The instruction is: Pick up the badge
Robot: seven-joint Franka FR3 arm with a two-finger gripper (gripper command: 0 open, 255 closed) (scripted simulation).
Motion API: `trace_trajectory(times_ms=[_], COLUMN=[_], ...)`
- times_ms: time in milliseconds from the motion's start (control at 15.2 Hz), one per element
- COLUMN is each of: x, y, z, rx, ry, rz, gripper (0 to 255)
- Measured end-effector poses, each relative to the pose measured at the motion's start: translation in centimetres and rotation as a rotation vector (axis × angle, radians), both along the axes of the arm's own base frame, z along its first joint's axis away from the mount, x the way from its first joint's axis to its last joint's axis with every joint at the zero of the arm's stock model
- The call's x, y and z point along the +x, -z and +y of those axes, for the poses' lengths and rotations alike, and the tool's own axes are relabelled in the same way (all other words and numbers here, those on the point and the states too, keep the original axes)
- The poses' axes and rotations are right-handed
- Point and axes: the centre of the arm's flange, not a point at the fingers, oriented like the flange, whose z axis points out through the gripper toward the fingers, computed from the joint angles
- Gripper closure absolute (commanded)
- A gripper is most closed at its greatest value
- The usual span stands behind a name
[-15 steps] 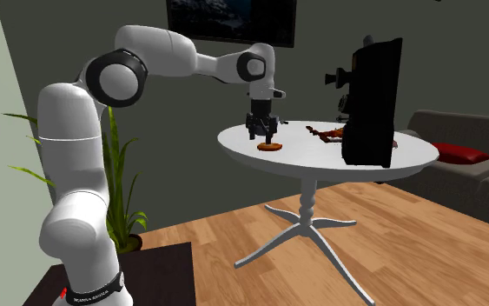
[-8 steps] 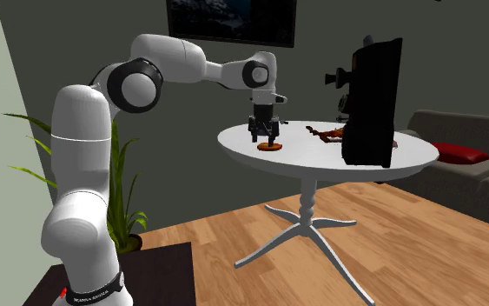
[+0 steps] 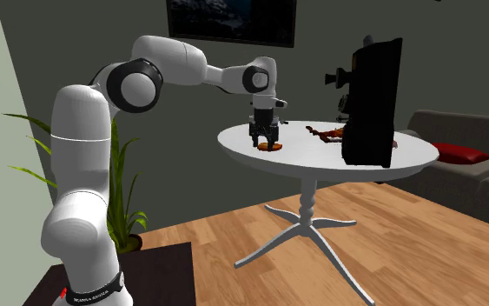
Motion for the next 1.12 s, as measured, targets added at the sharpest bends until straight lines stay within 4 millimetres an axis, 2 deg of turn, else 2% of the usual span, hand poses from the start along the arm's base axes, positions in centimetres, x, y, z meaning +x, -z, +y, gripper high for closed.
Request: trace_trajectory(times_ms=[528,1122], x=[0.0,-0.1], y=[-0.2,-4.7], z=[0.0,-0.1], rx=[0.000,0.000], ry=[0.000,0.000], rz=[0.000,0.001], gripper=[255,255])
